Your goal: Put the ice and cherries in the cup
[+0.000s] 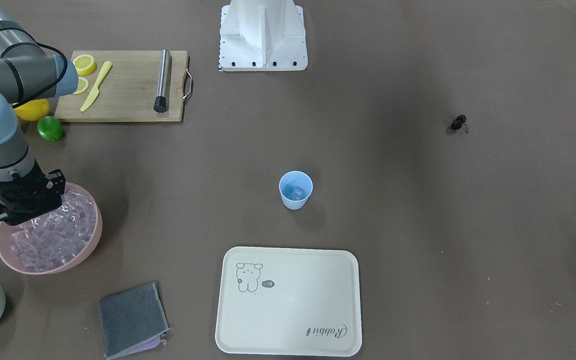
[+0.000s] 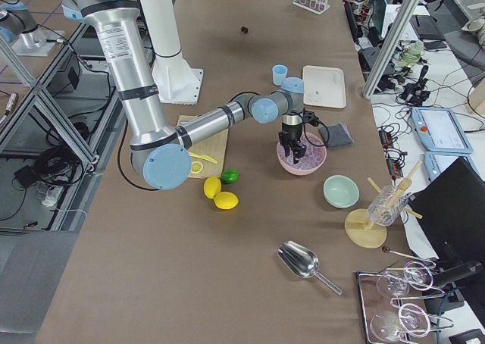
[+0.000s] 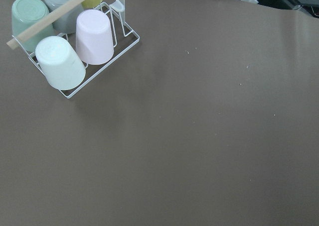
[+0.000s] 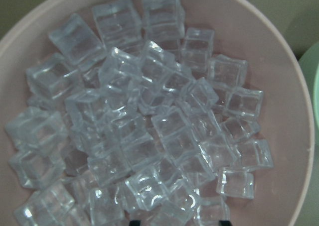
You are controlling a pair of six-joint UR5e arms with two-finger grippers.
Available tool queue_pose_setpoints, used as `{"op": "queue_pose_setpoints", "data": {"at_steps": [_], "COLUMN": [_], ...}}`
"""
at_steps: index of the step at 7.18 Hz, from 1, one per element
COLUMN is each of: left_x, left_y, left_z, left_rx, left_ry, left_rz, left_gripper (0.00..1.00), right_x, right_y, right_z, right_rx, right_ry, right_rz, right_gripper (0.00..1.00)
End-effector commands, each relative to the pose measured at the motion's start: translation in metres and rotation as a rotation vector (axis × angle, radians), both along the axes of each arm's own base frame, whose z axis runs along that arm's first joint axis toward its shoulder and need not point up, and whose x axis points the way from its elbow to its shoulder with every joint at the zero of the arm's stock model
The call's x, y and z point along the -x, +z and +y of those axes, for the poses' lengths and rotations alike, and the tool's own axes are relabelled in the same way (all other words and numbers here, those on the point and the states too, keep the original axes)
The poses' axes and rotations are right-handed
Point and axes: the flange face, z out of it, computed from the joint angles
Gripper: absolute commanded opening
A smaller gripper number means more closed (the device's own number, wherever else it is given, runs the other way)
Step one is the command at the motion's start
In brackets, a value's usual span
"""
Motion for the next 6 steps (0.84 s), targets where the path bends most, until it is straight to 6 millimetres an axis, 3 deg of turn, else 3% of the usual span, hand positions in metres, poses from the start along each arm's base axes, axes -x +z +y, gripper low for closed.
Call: {"op": "queue_pose_setpoints", "data": {"at_steps": [1, 3, 6], "left_x": [0.001, 0.001, 0.001], "left_y": [0.001, 0.002, 0.0], "left_z": [0.0, 0.0, 0.0], "left_rx": [0.001, 0.003, -0.002], "left_ry": [-0.002, -0.002, -0.002], "left_rz": [0.0, 0.001, 0.0], "left_gripper": [0.98, 0.98, 0.98], "right_x": [0.008, 0.01, 0.013], "right_y": [-0.002, -0.001, 0.013], "right_z": [-0.002, -0.004, -0.009], "right_rx": [0.025, 0.028, 0.017], "right_ry": [0.038, 0.042, 0.042], "right_rz": [-0.009, -0.005, -0.013], "right_gripper": [0.51, 0.43, 0.43]}}
